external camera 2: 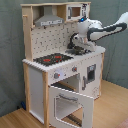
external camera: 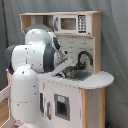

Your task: Play with the kitchen

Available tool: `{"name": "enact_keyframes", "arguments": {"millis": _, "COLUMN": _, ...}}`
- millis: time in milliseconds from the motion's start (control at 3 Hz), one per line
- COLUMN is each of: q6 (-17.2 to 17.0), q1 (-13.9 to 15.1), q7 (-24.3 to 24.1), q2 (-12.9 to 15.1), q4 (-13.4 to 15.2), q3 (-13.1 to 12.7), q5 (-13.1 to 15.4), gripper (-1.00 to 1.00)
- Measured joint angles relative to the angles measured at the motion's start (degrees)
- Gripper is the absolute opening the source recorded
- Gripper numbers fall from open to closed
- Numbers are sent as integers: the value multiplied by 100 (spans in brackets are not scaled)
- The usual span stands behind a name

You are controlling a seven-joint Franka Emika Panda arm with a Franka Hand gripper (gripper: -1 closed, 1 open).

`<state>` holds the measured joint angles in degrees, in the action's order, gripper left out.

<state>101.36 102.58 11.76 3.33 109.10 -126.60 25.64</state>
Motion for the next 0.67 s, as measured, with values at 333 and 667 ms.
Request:
{"name": "enact_keyframes", "arguments": {"millis": 333, "q6": 190, "q1": 1, "q7": 0, "q2": -158, "q4": -9, "q3": 40, "q5": -248, "gripper": -100}}
{"name": "enact_keyframes", "arguments": {"millis": 667, "q6": 215, "q1": 3, "q7": 0, "q2": -169, "q4": -11, "q3": 43, "q5": -256, "gripper": 100}}
